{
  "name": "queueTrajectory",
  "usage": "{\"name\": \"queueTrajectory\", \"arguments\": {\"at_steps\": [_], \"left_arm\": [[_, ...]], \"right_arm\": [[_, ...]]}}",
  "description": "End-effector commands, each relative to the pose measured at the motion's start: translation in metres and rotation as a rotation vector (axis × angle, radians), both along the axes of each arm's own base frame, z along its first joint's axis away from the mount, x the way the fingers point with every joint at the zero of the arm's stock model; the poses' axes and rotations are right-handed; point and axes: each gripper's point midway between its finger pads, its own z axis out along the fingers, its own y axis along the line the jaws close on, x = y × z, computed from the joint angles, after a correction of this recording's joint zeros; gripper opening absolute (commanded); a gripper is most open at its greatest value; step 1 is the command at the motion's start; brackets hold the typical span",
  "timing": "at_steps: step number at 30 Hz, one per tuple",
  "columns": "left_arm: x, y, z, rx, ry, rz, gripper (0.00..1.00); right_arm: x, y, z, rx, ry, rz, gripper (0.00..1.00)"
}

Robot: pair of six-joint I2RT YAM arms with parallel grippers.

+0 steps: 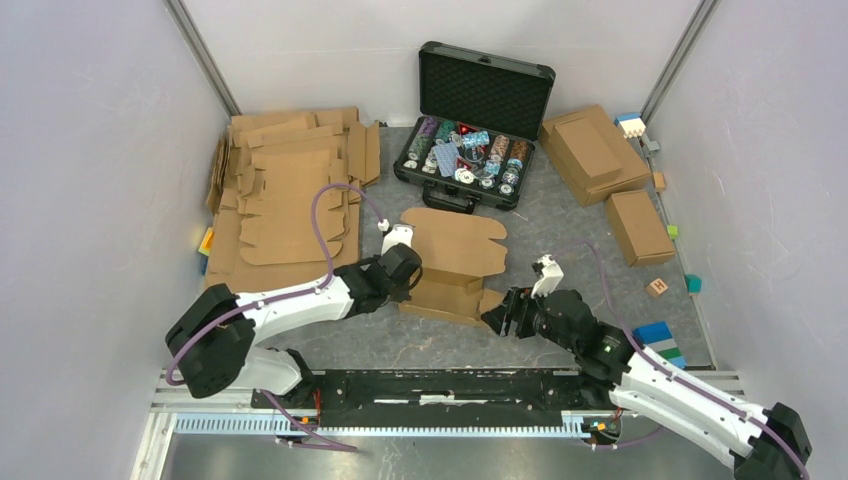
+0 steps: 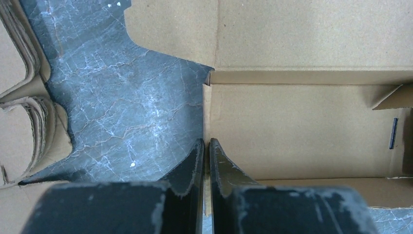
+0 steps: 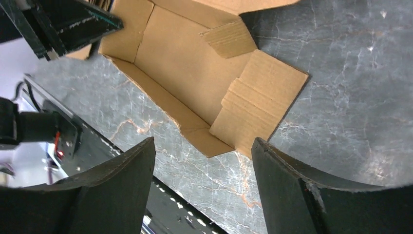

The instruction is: Fold the paper box

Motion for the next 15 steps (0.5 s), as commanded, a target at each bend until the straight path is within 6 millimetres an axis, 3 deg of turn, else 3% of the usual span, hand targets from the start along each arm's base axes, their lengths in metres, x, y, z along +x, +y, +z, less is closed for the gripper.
{"name": "queueTrajectory", "arguments": {"at_steps": [1, 4, 8, 11, 15], "left_arm": [[0.005, -0.003, 0.0, 0.011, -0.017, -0.048, 0.02], [0.004, -0.003, -0.002, 0.008, -0.018, -0.067, 0.02], [0.003, -0.001, 0.0, -0.007, -0.027, -0.064, 0.02], [0.003, -0.002, 0.004, -0.028, -0.045, -0.069, 0.02], [0.003, 0.0, 0.005, -0.03, -0.052, -0.066, 0.02]], "right_arm": [[0.01, 0.002, 0.013, 0.18, 0.047, -0.154, 0.76], [0.019, -0.005, 0.016, 0.114, -0.018, -0.169, 0.75], [0.027, -0.02, 0.004, -0.141, -0.012, -0.164, 0.92], [0.033, -0.032, -0.008, -0.312, 0.06, -0.205, 0.97], [0.04, -0.024, -0.011, -0.428, 0.095, -0.198, 0.98]]}}
